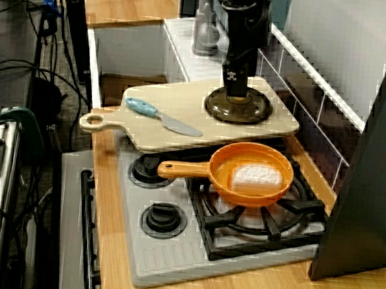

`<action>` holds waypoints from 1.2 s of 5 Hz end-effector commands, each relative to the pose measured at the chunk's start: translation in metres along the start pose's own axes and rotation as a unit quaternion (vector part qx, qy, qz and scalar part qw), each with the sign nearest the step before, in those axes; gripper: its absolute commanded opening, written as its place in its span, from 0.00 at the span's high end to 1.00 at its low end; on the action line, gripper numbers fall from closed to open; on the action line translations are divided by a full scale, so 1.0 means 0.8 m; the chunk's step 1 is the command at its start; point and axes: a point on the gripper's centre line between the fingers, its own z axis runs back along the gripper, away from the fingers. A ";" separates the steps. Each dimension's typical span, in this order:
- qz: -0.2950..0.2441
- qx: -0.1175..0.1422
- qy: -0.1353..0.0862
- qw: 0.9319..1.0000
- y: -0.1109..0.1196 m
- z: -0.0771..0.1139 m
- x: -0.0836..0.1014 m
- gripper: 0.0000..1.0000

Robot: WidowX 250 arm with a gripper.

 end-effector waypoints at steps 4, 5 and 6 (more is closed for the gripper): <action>0.016 0.022 0.001 1.000 -0.001 -0.006 0.003 0.00; 0.018 0.018 0.005 1.000 0.001 -0.008 0.003 0.00; 0.021 0.013 0.006 1.000 0.001 -0.009 0.003 1.00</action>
